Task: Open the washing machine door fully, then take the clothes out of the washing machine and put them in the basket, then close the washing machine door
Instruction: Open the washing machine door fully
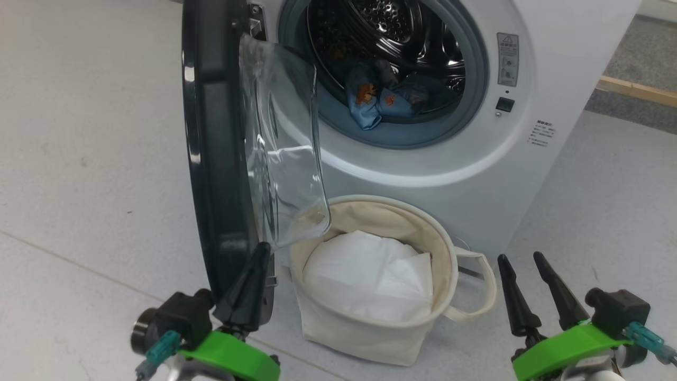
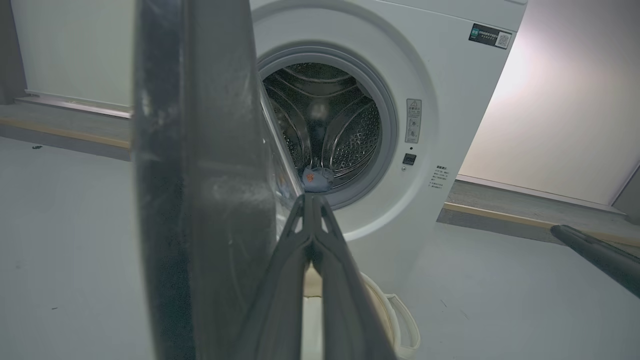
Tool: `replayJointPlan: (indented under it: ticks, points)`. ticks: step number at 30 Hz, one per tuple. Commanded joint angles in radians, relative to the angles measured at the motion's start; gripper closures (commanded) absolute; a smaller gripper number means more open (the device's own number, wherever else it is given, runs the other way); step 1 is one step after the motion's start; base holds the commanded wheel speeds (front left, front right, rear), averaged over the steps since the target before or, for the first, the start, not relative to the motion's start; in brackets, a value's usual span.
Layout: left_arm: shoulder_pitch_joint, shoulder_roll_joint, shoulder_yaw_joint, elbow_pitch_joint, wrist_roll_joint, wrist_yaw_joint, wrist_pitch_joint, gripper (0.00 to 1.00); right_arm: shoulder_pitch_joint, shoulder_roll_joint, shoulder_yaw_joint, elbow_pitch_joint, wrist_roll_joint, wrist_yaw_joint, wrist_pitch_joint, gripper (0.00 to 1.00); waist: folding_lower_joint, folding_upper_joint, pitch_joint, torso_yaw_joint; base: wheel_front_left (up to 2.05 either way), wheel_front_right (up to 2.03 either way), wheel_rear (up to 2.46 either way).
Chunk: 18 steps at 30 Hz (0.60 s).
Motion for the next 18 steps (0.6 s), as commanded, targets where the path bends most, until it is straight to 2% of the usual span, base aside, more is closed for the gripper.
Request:
replayJointPlan:
  ticks: [1, 13, 18]
  points:
    - [-0.035, 0.001, 0.048, -0.025, 0.002, 0.012, 0.004, 1.0, -0.044, -0.014, 0.009, -0.025, 0.006, 0.001, -0.013, 0.0, 0.0, 0.0, 0.002, 0.002, 0.0, 0.0, 0.0]
    - [-0.028, 0.045, 0.153, 0.012, -0.026, 0.086, 0.025, 1.0, -0.046, -0.01, 0.01, -0.029, 0.006, 0.001, -0.013, 0.0, 0.0, 0.0, 0.012, 0.029, 0.0, 0.0, 0.0]
    - [-0.03, 0.091, 0.239, 0.032, -0.054, 0.12, 0.029, 1.0, -0.05, -0.009, 0.009, -0.028, 0.002, 0.001, -0.013, 0.0, 0.0, 0.0, 0.027, 0.022, 0.0, 0.0, 0.0]
